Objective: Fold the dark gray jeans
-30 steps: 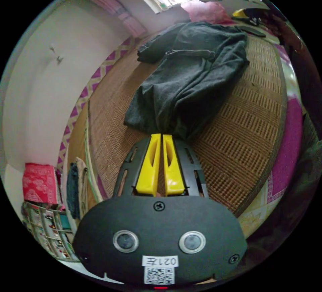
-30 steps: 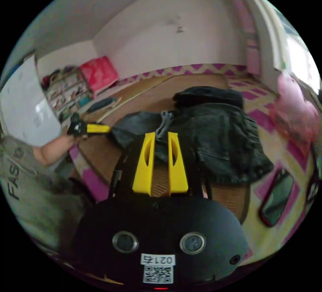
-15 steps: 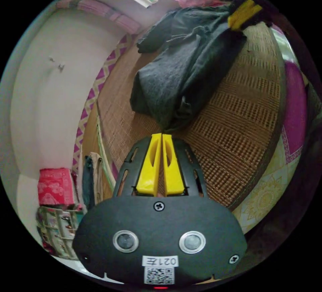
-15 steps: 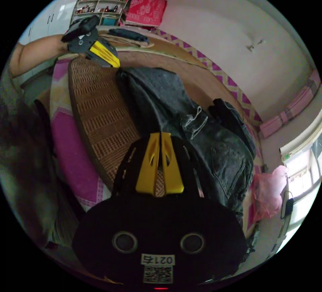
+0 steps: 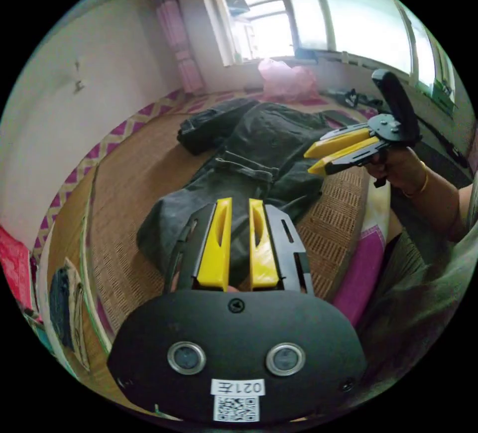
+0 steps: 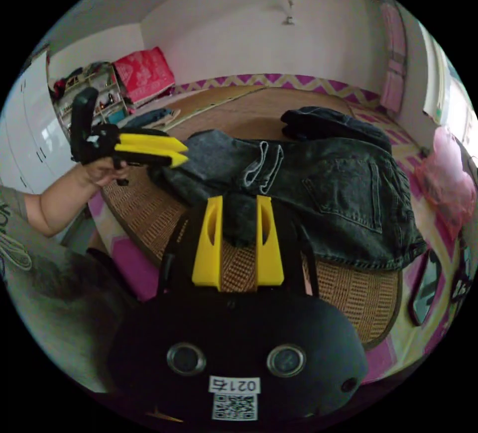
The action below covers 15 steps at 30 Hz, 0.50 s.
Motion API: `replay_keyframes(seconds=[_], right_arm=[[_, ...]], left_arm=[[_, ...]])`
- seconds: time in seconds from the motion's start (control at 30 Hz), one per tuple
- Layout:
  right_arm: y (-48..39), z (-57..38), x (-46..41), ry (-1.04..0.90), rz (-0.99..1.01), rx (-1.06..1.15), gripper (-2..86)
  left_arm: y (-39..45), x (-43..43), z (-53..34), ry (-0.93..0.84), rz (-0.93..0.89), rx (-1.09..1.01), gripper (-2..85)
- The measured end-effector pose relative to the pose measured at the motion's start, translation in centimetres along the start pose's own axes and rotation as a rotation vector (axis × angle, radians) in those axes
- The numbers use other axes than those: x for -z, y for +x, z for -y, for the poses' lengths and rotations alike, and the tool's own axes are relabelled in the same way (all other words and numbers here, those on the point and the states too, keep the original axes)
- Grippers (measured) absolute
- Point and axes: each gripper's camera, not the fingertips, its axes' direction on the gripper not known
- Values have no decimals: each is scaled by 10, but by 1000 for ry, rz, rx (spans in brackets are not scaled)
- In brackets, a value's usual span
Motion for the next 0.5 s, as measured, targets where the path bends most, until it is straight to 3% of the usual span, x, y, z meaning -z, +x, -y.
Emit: replay_keyframes(seconds=[0.2, 0.37, 0.5], right_arm=[[9, -33, 10, 29, 26, -55, 97], [17, -56, 18, 51, 58, -97, 96], [26, -70, 26, 74, 84, -136, 93]], left_arm=[[5, -48, 23, -118, 49, -98, 77], [-19, -48, 18, -125, 42, -129, 33], [-74, -23, 6, -41, -74, 31, -2]])
